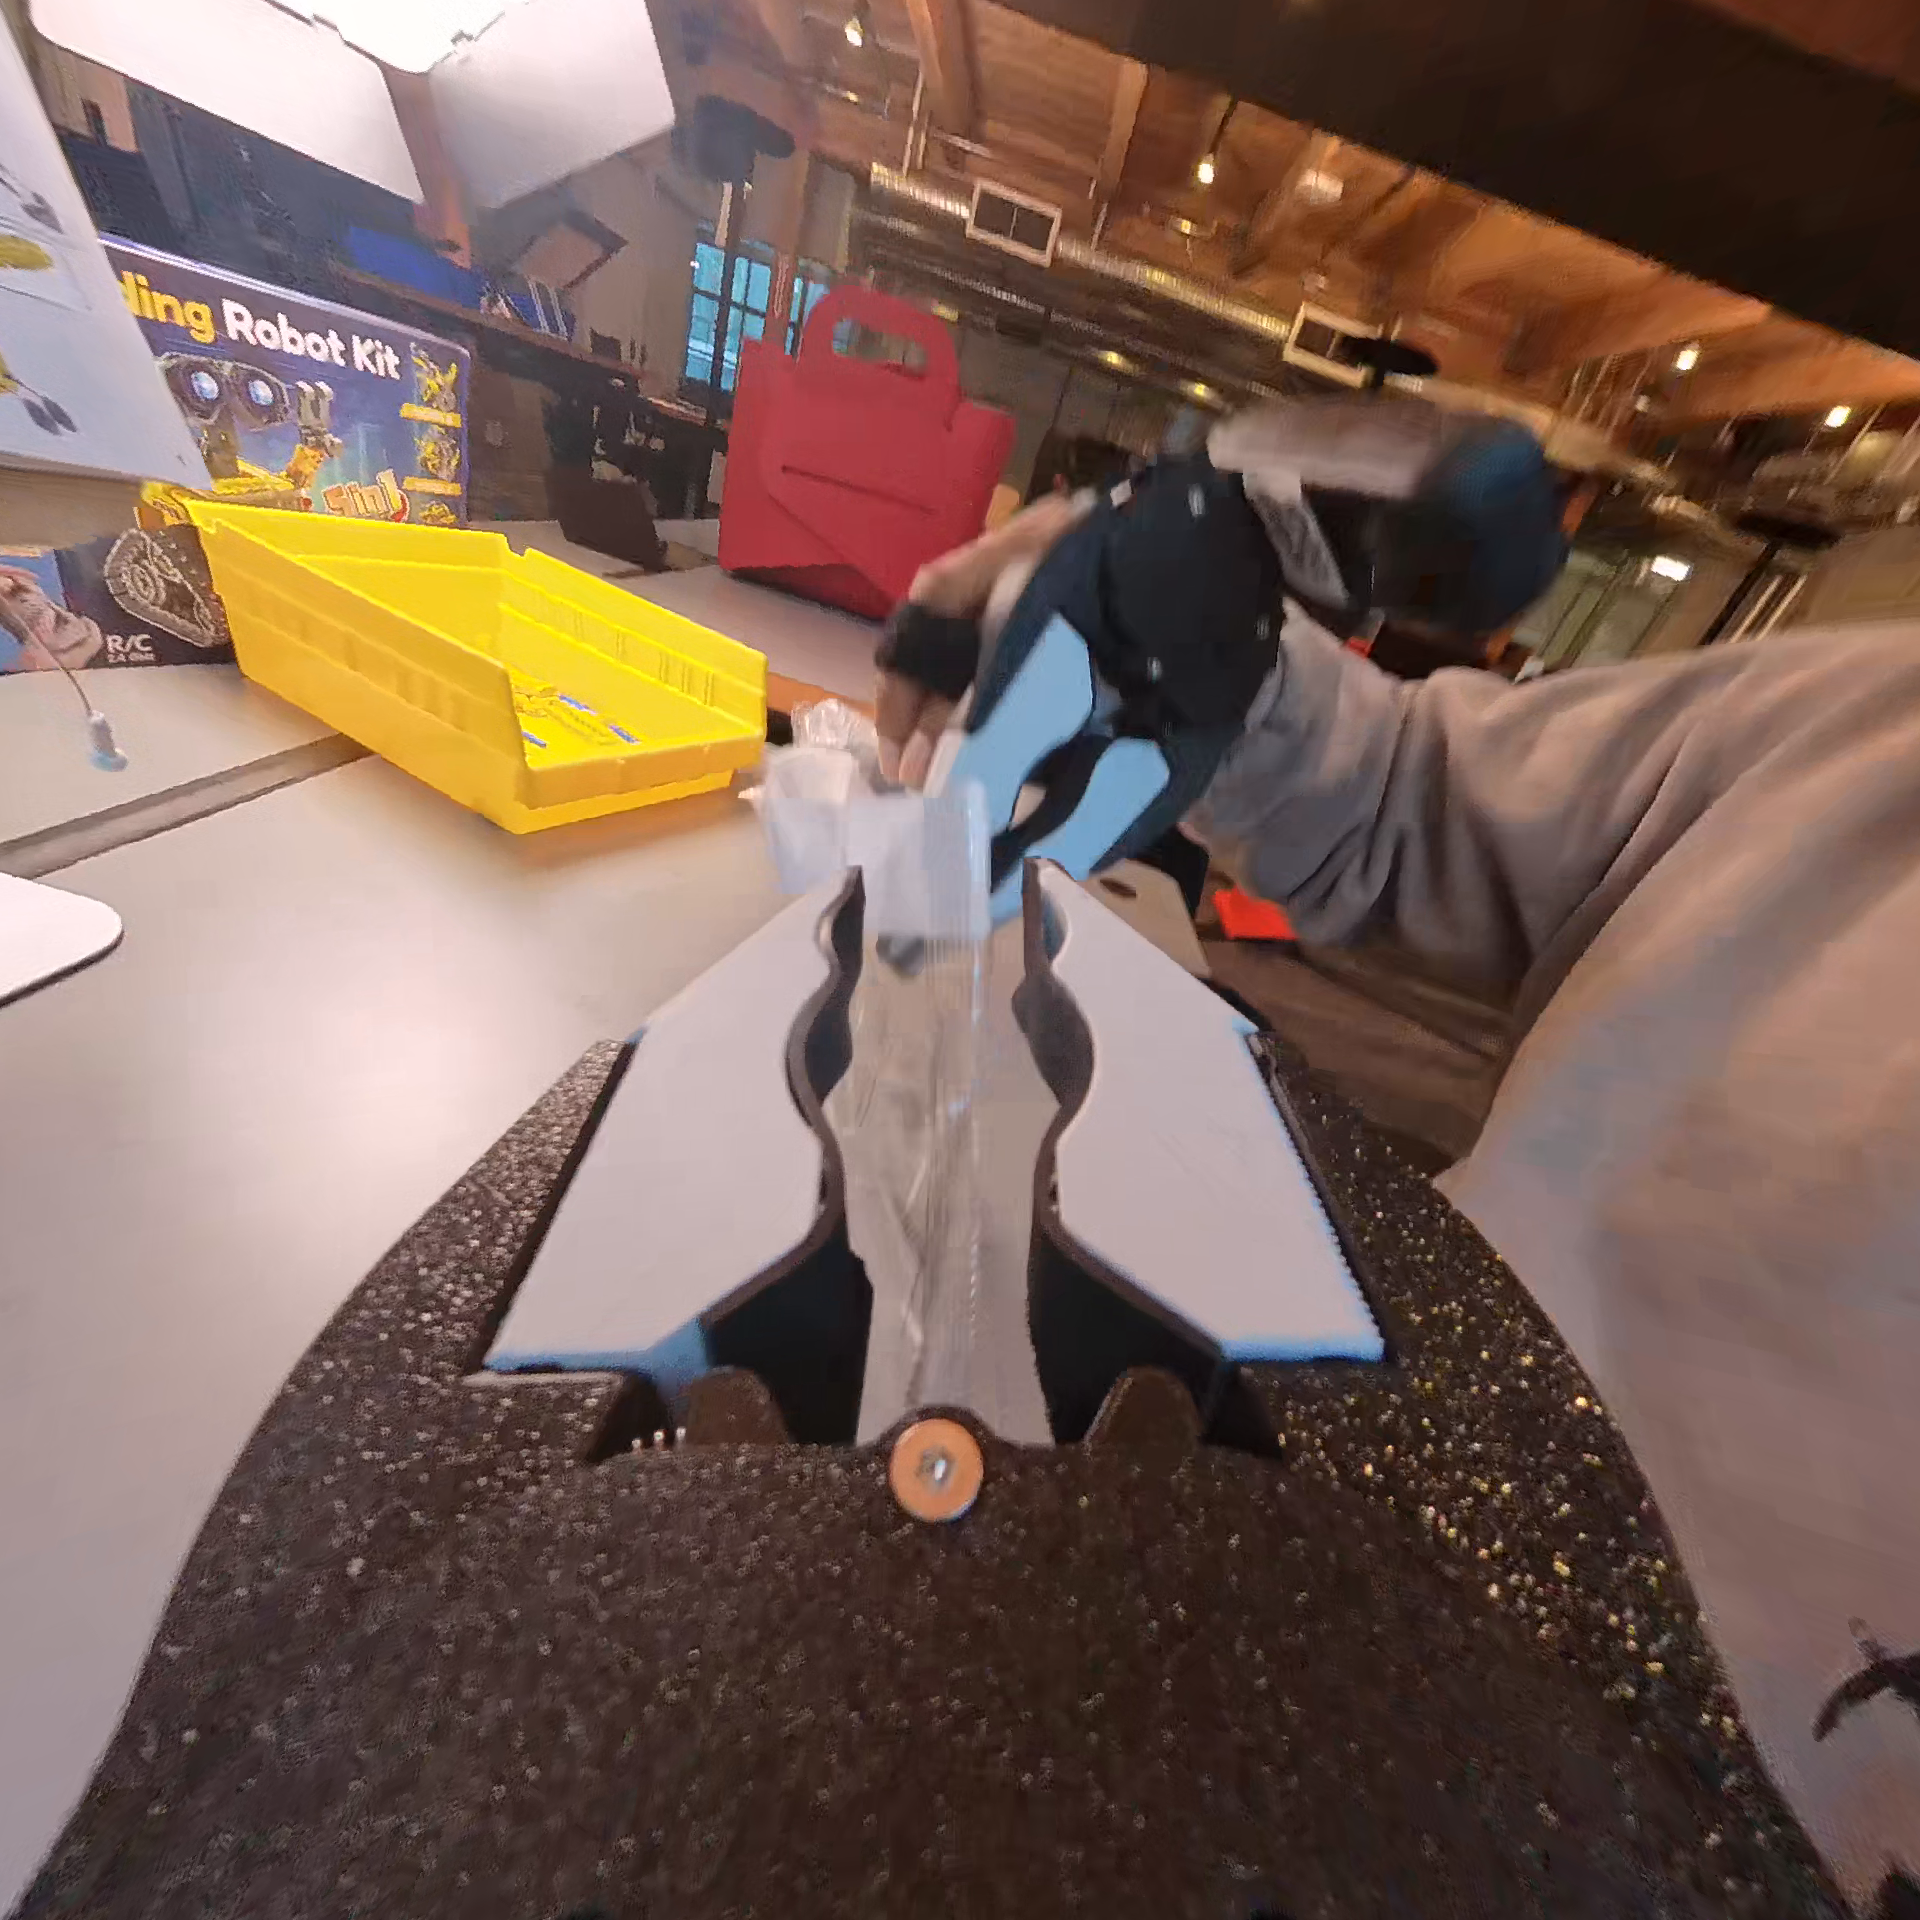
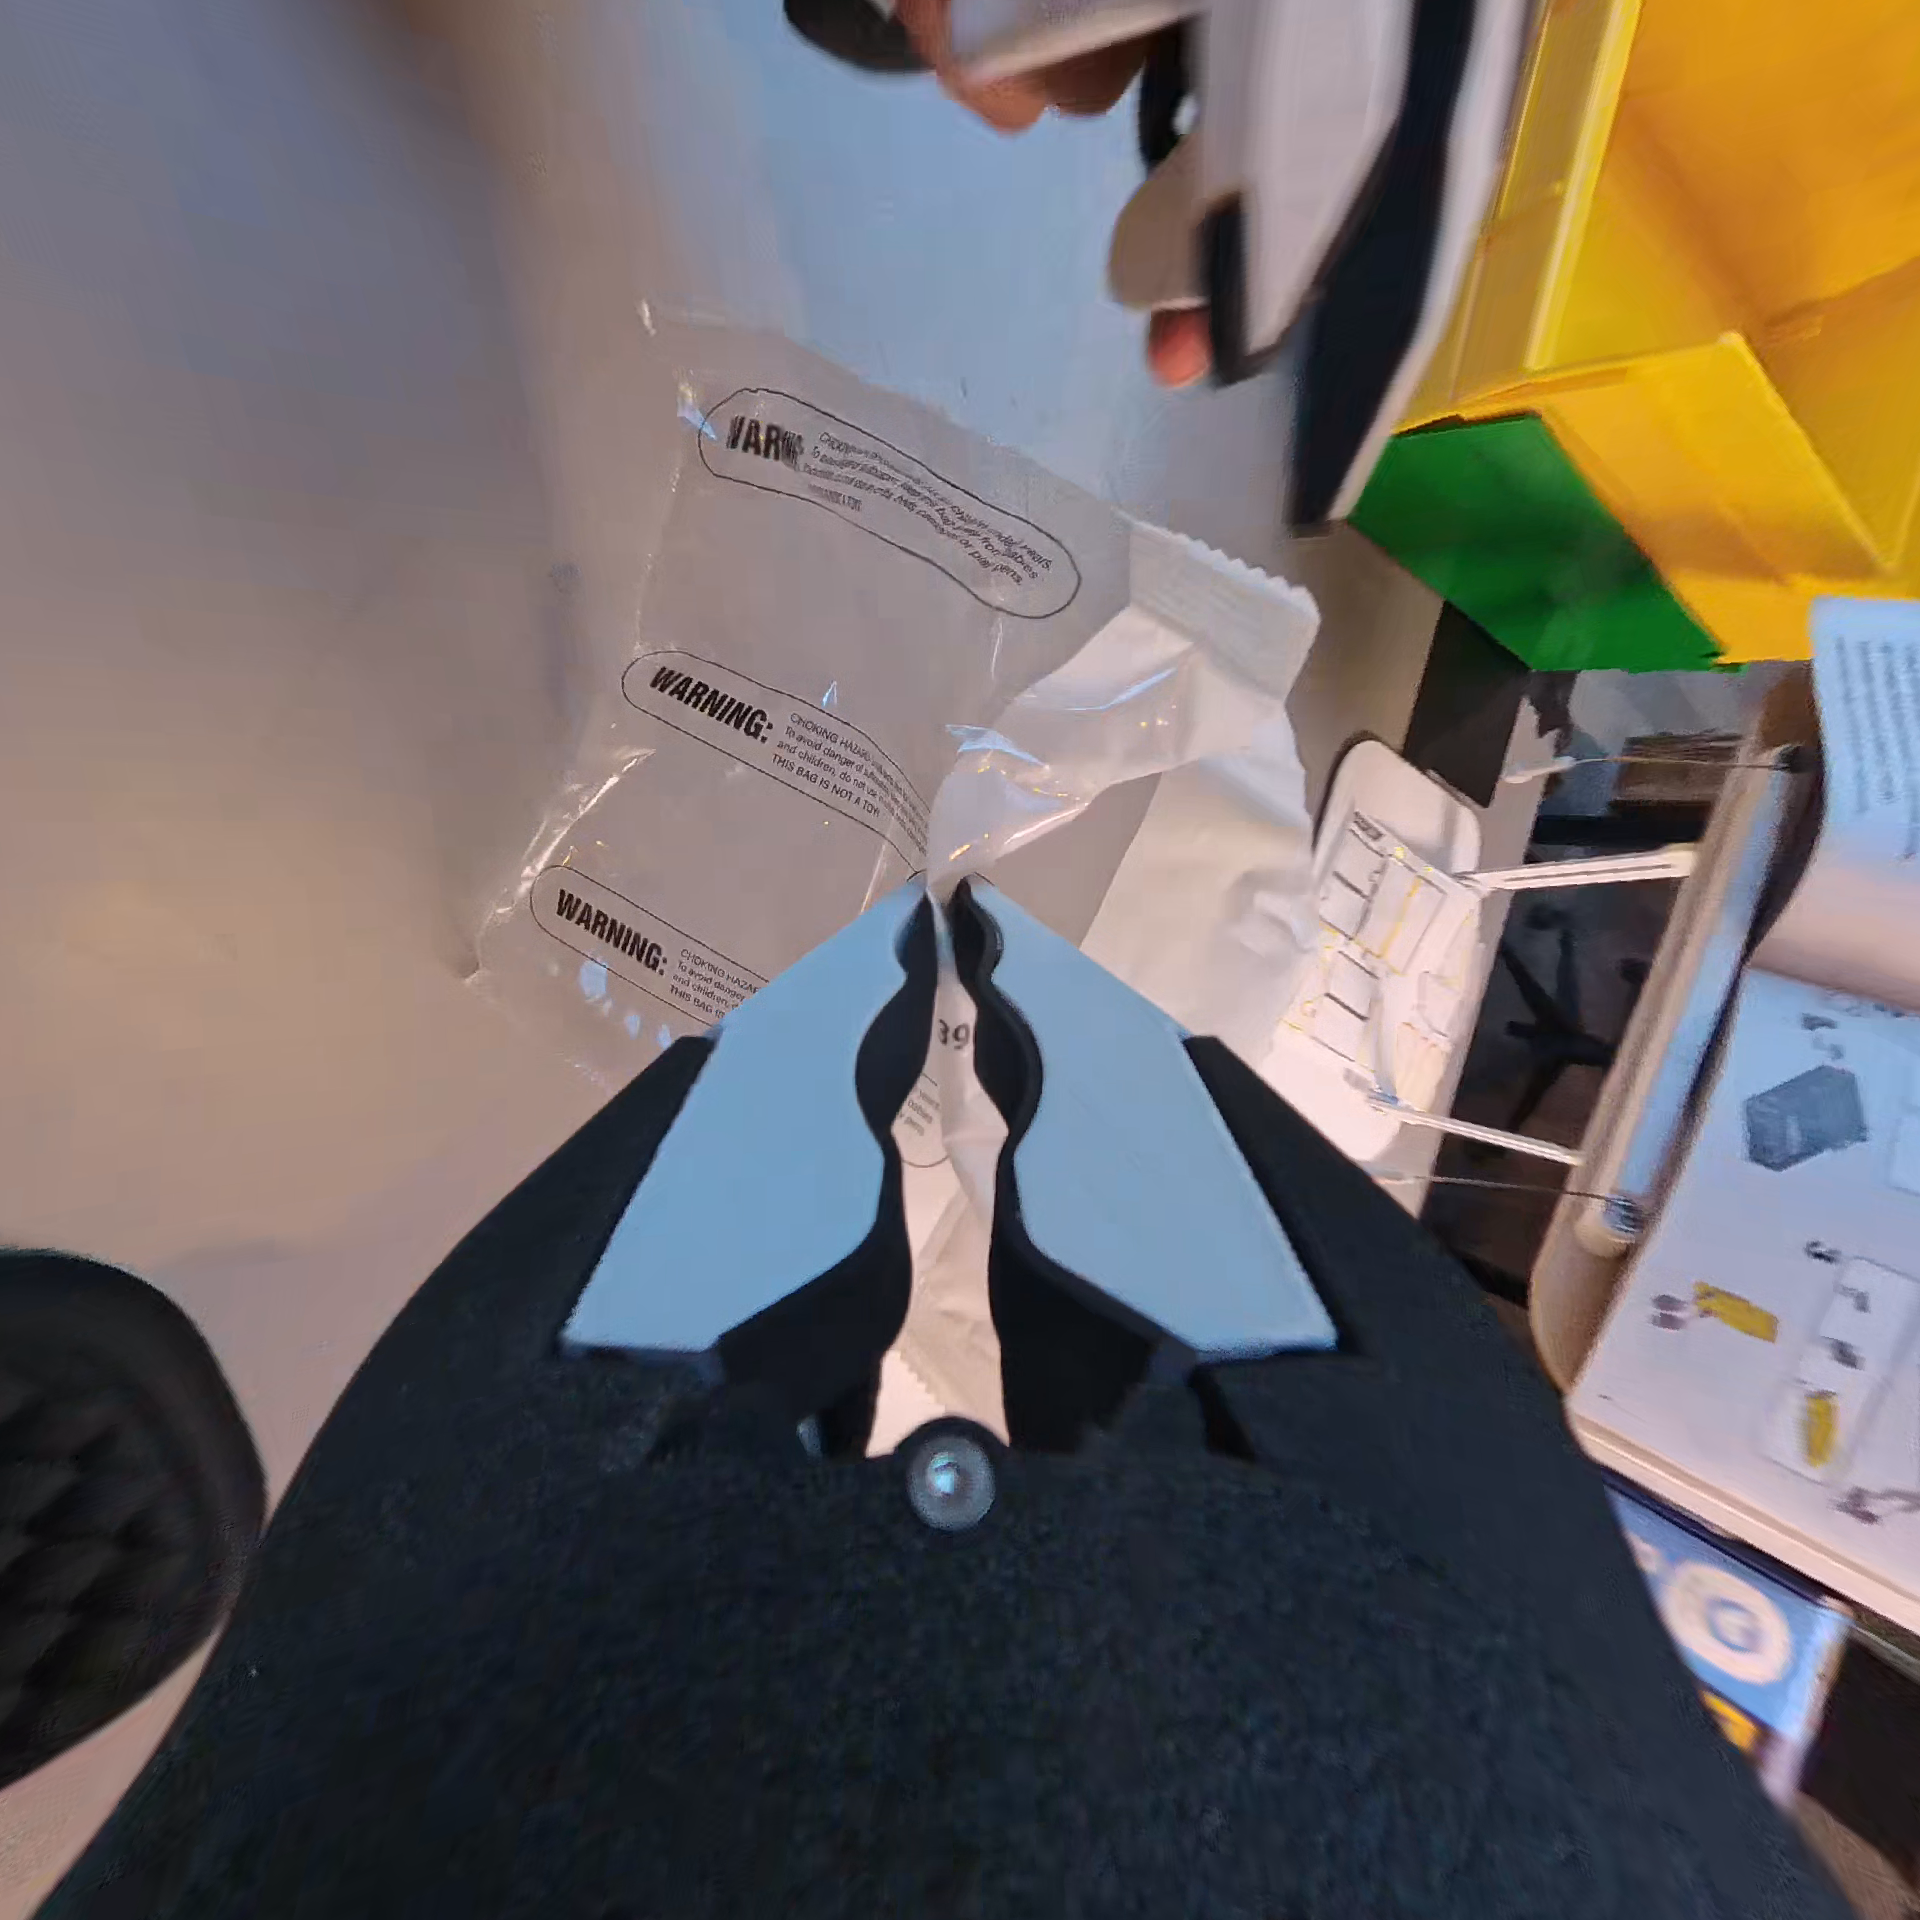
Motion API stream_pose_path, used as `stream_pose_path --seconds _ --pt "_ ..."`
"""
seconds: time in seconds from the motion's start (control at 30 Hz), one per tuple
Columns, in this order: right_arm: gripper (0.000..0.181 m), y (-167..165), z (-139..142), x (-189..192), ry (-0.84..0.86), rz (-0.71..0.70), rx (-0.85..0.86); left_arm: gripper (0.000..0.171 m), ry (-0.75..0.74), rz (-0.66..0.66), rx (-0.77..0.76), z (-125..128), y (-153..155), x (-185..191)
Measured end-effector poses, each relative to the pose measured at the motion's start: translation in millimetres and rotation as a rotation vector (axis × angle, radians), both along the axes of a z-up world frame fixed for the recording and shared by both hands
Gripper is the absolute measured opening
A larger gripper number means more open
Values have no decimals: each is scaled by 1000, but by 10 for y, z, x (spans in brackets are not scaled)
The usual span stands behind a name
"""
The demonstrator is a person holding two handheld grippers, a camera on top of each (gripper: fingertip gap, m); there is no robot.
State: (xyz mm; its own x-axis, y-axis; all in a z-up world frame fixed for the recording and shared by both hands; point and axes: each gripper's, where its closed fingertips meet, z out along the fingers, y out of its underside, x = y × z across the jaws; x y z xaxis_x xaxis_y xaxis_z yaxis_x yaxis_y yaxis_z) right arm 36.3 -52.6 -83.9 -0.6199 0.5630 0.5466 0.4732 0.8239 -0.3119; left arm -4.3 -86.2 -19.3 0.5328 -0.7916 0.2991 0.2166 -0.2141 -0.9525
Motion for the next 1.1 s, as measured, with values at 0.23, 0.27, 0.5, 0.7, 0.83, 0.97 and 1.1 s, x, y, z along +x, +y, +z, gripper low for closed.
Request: stream_pose_path --seconds 0.23,0.27,0.5,0.7,0.83,0.97,1.1 --pt "0 36 -8 -213 37 152 427 48 399 94 -262 -30 497 60" --pt "0 14 -4 -239 51 172 456 46 471 79 -297 -115 532 94" --pt "0 -65 -127 -153 -8 203 502 0 1090 30 -315 -731 583 97" --pt "0 -385 -396 418 -412 17 48 0 1394 276 -7 -531 894 51" --pt "0 -297 -321 451 -363 23 -26 0 1252 279 -37 -378 901 136" --pt "10 -140 -321 311 -174 7 103 0 1205 182 -134 -499 792 166" --pt "32 40 -332 212 -3 -36 290 0 1135 104 -221 -563 695 218"
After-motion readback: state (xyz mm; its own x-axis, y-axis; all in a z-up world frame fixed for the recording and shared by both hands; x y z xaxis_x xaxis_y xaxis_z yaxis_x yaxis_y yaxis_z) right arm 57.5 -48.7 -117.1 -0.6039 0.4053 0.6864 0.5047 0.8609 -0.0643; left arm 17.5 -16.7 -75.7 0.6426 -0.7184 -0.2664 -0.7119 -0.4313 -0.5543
